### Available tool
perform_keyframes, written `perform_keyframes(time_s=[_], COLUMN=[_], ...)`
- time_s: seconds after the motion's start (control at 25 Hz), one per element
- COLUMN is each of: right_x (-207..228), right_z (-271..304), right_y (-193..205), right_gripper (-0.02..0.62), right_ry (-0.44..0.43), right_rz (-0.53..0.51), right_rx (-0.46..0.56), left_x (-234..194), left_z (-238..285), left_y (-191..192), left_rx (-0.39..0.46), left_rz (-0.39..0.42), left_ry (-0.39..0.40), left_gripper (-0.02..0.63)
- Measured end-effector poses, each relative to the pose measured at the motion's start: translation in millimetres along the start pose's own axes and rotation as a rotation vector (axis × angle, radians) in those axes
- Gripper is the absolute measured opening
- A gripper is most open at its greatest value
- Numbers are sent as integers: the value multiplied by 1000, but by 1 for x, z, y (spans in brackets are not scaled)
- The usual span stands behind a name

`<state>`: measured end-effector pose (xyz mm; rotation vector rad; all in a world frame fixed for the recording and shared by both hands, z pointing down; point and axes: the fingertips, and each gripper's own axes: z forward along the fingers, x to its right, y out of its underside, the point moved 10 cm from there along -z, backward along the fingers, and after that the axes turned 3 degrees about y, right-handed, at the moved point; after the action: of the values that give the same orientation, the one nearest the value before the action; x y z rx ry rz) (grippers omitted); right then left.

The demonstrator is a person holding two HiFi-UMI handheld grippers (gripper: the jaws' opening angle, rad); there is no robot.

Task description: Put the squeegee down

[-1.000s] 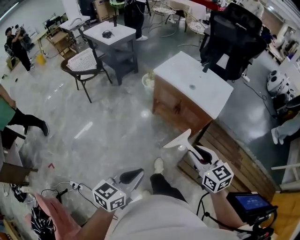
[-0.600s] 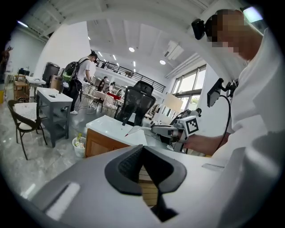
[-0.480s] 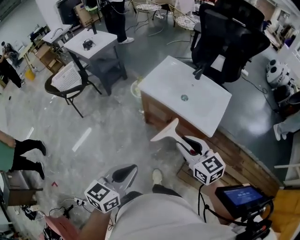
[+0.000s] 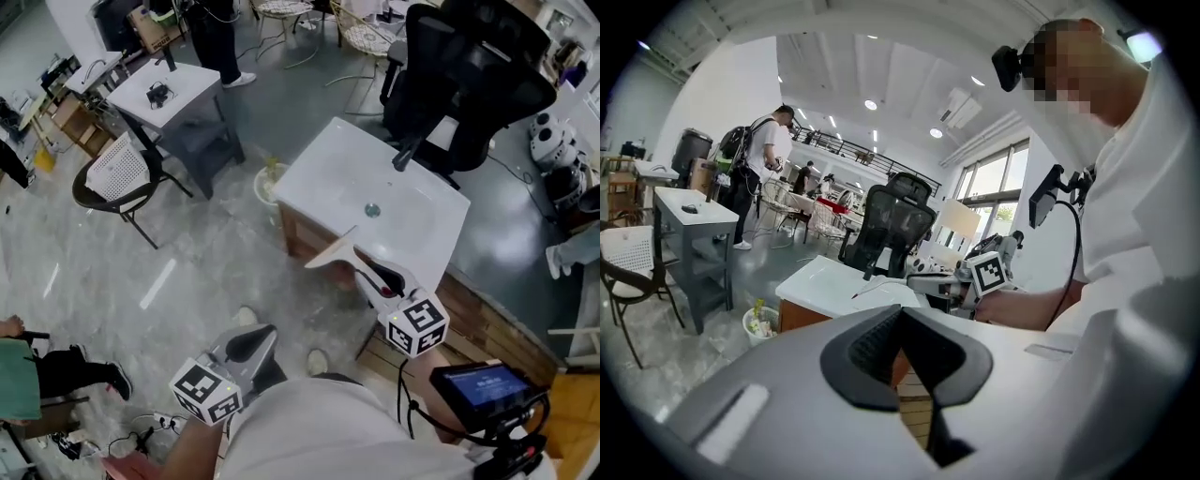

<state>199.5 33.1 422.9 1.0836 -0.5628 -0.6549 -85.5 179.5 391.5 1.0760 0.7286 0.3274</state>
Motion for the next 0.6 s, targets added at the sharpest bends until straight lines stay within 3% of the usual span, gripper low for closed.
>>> perform_keyframes(time_s=[0.6], right_x=[16], right_z=[175], right_y=[-54], right_gripper=[117], right_ry=[351], right_rz=[130], right_rx=[8], left_x=[-217], left_z=[-3], left_y=[-100], left_rx=[-106], left_rz=[85], left_ry=[259], left_gripper=[6])
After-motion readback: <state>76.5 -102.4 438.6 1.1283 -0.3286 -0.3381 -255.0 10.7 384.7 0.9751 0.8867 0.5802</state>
